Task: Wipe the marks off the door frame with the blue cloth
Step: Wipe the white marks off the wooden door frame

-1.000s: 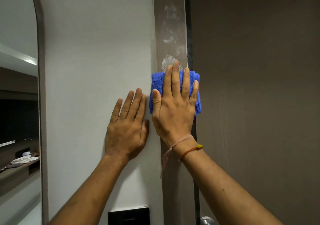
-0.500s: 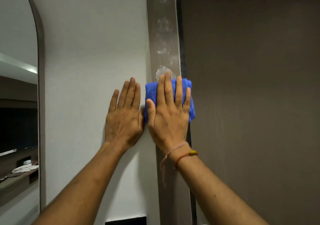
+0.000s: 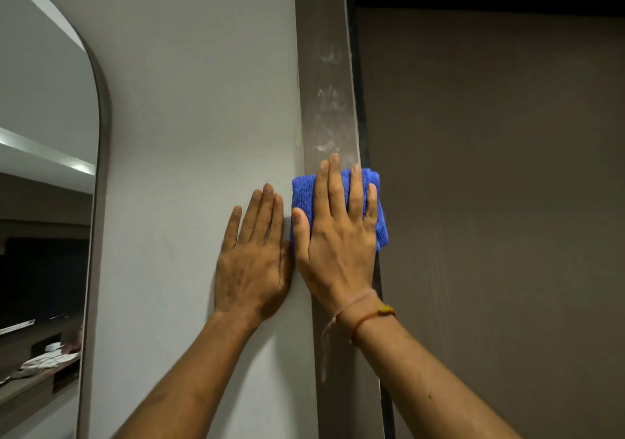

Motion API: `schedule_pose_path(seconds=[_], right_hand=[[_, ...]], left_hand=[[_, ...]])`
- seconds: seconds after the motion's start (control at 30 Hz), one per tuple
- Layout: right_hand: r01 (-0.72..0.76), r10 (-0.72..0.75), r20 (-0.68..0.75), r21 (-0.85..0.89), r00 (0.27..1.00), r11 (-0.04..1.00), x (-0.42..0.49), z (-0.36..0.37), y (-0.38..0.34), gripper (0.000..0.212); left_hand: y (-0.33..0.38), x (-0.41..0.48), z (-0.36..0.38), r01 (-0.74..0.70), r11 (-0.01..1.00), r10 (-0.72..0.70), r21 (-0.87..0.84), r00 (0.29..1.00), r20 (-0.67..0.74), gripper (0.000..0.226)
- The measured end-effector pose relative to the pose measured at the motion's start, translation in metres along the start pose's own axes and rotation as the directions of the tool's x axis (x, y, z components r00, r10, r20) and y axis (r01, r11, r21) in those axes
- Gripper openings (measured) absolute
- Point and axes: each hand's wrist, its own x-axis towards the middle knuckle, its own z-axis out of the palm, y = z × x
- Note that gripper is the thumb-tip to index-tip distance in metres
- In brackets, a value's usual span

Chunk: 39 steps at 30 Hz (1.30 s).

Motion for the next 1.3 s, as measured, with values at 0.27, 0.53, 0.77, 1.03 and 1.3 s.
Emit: schedule_pose_path(seconds=[0.27,0.53,0.77,1.03,1.3], right_hand=[[0.139,-0.137,0.031,-0.053,0.99,0.989,0.004,-0.007,0.014,0.08],[0.053,-0.052,-0.044,0.027,0.998,0.998,0.042,-0.008,0.001,0.075],[0.146,-0.146,-0.005,0.008,0.989,0.989,0.079,-0.013,0.007,0.076],[0.114,-0.111,-0.084,0.032,0.99,0.993,0.07,-0.006,0.007,0.074],[0.139,-0.134,-0.087,0.05,0.987,0.989,0.138,-0.016,0.002,0.074]], left_hand=[[0.0,0.0,-0.003,0.001,1.0,0.0,-0.026,1.0,0.013,0.061],[-0.001,0.01,-0.007,0.018,0.998,-0.018,-0.056,1.0,-0.014,0.06],[-0.016,0.078,-0.02,0.085,0.996,-0.087,-0.036,0.993,-0.074,0.062],[-0.009,0.095,-0.009,0.138,0.99,-0.136,0.029,0.988,-0.077,0.065],[-0.009,0.097,-0.013,0.129,0.991,-0.131,-0.034,0.986,-0.101,0.064]])
